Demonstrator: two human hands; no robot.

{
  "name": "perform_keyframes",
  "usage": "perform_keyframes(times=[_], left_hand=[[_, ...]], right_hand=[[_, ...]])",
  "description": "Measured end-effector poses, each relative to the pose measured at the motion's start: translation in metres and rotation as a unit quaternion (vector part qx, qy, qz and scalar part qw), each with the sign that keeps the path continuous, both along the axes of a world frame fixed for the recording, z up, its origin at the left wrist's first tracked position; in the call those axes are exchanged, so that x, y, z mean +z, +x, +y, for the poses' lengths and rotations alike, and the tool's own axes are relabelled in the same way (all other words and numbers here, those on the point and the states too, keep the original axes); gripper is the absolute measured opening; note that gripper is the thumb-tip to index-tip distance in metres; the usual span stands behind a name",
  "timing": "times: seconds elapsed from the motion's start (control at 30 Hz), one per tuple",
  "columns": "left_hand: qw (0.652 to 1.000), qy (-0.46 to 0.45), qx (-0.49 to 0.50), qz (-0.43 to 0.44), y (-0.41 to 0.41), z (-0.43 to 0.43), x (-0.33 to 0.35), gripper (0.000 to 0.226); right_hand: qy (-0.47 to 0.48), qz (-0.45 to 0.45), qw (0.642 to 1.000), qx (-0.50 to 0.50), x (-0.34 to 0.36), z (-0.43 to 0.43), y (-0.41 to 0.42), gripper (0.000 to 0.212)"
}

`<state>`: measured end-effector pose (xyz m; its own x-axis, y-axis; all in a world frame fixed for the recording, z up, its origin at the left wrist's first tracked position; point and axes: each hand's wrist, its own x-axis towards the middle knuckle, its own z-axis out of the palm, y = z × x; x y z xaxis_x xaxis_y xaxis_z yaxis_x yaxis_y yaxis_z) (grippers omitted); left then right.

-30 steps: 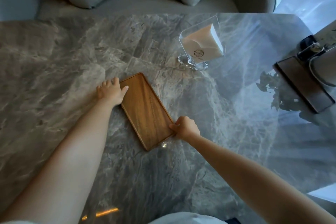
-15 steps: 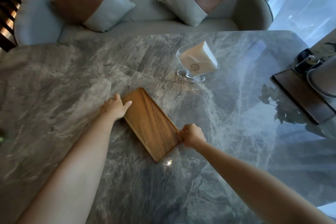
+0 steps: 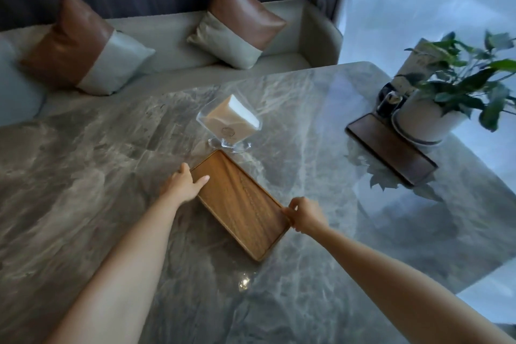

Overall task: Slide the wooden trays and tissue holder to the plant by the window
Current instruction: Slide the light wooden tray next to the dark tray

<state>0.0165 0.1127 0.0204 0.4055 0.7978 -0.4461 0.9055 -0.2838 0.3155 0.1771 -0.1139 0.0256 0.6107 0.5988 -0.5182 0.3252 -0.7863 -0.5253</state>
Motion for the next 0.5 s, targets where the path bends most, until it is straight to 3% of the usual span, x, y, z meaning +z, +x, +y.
perform_keyframes(times=[0.5], left_hand=[[0.994, -0.029, -0.102, -0.02, 0.215, -0.083, -0.019, 0.069]], right_hand=[[-0.005, -0.037, 0.995, -0.097, -0.016, -0.117, 0.172, 0.029]])
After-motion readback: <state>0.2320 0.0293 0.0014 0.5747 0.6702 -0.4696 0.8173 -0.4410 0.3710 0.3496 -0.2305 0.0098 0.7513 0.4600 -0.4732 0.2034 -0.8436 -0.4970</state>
